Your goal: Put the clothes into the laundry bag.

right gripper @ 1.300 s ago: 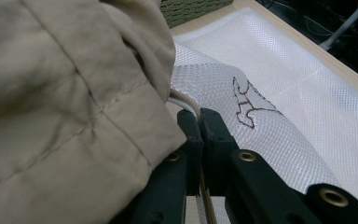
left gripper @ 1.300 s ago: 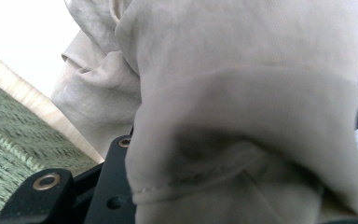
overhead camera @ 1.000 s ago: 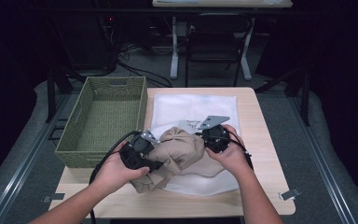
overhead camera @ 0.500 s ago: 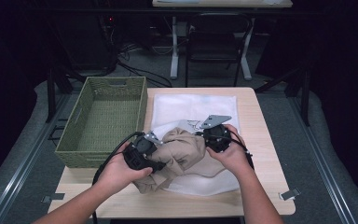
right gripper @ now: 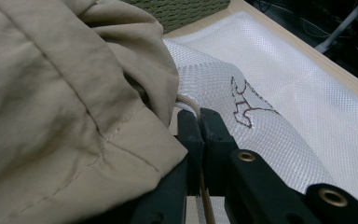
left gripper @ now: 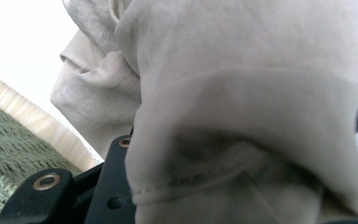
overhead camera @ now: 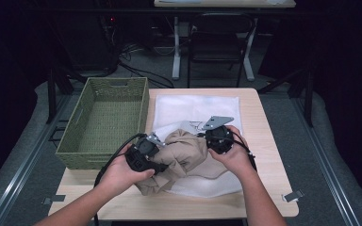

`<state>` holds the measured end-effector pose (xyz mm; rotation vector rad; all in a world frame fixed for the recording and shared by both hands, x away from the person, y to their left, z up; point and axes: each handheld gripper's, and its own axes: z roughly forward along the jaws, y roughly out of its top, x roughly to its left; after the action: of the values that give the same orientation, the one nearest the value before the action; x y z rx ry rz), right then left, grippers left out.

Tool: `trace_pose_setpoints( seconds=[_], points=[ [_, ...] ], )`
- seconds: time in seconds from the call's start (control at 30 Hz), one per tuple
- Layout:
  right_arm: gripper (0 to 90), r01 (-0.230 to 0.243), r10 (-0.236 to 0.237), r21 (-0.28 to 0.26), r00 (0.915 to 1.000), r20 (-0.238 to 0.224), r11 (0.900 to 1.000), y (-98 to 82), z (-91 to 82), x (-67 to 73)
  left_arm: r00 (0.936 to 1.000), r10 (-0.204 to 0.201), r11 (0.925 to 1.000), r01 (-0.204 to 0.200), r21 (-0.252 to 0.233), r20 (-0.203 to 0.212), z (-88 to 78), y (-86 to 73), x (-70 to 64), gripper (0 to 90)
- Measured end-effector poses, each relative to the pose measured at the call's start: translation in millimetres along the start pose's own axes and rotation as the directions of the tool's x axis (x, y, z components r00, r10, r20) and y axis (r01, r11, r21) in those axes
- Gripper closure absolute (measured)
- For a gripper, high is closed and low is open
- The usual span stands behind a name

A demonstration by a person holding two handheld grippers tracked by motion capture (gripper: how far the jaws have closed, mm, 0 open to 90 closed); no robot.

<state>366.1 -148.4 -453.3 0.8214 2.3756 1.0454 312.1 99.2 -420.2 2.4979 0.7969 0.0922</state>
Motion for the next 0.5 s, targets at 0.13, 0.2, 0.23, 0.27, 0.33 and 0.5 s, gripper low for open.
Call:
trace_pose_setpoints(
  seconds=[0.13,0.2,0.23,0.27,0.33,0.5],
  points=[
    [87.8,0.002,-0.002,0.003,1.0000,-0.001,1.000,0.2,0.5,0.8,1.0000,-0.002,1.0000,0.002,0.001,0.002,2.0,-0.8,-0.2,64.7],
    [87.8,0.004,-0.004,0.002,1.0000,0.000,1.000,0.2,0.9,1.2,1.0000,-0.002,1.0000,0.002,0.000,0.000,3.1,-1.3,-0.5,64.7],
    [87.8,0.005,-0.005,0.003,1.0000,0.000,1.000,0.2,1.1,1.3,1.0000,-0.001,1.0000,0.001,0.001,-0.001,3.4,-1.3,-0.4,64.7],
    [87.8,0.005,-0.005,0.003,1.0000,-0.001,1.000,0.2,1.2,1.3,1.0000,-0.003,1.0000,0.003,0.000,0.001,3.9,-1.4,-0.4,64.8],
    [87.8,0.004,-0.004,0.003,1.0000,0.000,1.000,0.2,1.2,1.3,1.0000,-0.002,1.0000,0.002,-0.002,0.004,4.5,-1.4,-0.1,64.7],
    [87.8,0.003,-0.003,0.004,1.0000,0.003,1.000,0.2,0.7,1.2,0.9999,-0.005,1.0000,0.005,-0.004,0.009,6.8,-0.9,-0.4,64.7]
  ],
)
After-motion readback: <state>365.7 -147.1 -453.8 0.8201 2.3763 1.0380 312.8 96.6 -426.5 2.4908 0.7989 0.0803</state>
